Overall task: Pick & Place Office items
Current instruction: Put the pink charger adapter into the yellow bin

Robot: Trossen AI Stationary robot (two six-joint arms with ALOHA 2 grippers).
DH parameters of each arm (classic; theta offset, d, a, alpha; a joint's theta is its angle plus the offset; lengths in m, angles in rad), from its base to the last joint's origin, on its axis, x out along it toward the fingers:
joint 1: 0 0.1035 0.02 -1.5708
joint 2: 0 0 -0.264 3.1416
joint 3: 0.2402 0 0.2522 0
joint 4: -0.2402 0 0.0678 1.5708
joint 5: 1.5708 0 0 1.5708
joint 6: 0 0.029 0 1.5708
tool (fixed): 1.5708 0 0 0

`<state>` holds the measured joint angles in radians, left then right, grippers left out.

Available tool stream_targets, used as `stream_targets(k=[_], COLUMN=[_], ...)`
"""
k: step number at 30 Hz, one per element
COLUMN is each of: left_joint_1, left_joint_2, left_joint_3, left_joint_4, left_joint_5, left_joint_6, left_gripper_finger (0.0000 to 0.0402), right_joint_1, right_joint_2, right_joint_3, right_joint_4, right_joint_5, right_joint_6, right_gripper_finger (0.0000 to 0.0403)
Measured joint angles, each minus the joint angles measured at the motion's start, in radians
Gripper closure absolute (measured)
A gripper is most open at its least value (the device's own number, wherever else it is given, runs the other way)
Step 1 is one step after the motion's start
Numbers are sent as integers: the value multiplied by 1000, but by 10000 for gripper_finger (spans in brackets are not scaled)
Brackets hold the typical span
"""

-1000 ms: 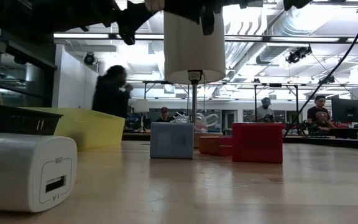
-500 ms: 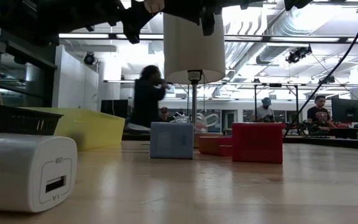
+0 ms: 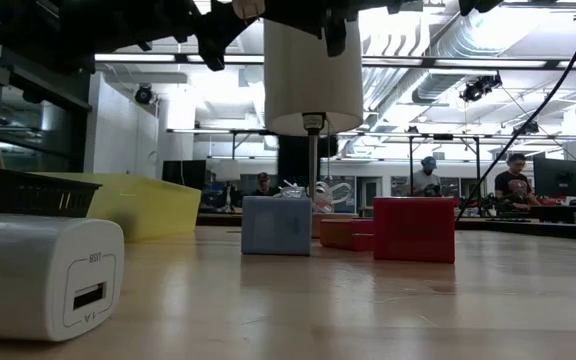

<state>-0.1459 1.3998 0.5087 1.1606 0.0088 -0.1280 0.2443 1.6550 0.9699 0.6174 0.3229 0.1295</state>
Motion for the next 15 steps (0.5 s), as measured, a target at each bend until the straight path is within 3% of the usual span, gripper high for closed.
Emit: stream_targets(k=[15], left_joint_1=[0], left_joint_2=[0], left_joint_3=[0], left_joint_4=[3], left_joint_5=[-4], left_joint_6=[11], left_gripper_finger=[264], right_joint_1=[0], right_joint_2=[0], right_joint_3=[0], right_joint_4=[-3], right_joint_5=[5], right_joint_6=[20], right_gripper_finger=[289])
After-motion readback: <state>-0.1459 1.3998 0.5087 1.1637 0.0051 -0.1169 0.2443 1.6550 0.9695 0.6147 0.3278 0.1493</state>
